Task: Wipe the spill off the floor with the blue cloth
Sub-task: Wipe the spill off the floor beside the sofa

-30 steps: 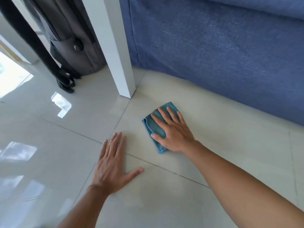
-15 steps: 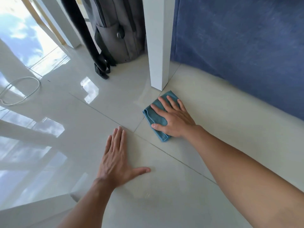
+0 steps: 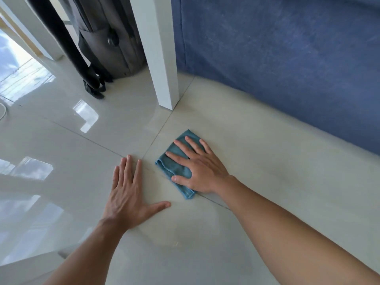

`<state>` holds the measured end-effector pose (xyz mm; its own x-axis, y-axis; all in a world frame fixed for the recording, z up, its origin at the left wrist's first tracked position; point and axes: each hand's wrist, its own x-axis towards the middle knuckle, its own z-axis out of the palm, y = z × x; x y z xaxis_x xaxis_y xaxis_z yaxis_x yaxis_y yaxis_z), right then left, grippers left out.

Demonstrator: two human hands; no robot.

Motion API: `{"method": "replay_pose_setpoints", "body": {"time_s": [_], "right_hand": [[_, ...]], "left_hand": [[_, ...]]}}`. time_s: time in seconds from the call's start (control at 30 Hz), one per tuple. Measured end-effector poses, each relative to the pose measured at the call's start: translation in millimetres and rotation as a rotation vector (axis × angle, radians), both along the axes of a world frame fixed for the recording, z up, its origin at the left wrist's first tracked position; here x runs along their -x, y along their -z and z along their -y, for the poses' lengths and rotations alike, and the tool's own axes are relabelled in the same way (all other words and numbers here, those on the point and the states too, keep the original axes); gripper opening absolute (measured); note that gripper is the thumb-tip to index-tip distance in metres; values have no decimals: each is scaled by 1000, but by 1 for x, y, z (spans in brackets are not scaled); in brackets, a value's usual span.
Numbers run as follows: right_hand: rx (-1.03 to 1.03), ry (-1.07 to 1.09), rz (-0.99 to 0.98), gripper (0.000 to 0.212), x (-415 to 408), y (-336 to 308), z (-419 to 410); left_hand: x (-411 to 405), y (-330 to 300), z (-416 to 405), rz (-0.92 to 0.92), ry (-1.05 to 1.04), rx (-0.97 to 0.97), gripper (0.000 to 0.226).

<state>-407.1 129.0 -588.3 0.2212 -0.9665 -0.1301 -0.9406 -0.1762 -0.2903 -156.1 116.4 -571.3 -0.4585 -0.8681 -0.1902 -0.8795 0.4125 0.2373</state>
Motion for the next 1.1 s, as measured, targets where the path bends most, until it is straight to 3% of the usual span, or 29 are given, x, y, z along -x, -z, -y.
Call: {"method": "replay_pose_setpoints", "body": {"time_s": [0.3, 0.57, 0.63, 0.7, 0.77, 0.83, 0.93, 1.1], "right_hand": [[-45, 248, -43, 73, 89, -5, -90], [-125, 483, -94, 76, 124, -17, -153], [-148, 488, -55, 76, 127, -21, -159], [-115, 532, 128, 68, 130, -25, -160], [21, 677, 412, 48, 133, -29, -159], [185, 857, 541, 30, 135, -33, -161], [297, 1015, 398, 23, 139, -37, -170], [300, 1079, 271, 15, 148, -37, -191]], "left_hand": [[23, 3, 1, 59, 120, -3, 145], [89, -7, -5, -13, 410, 9, 140], [113, -9, -10, -54, 450, 23, 129], [140, -11, -15, -78, 498, 34, 113], [166, -13, -16, -92, 562, 44, 99], [190, -16, -14, -104, 635, 54, 88], [220, -19, -9, -148, 696, 21, 69], [264, -25, -6, -176, 770, -38, 54]]}}
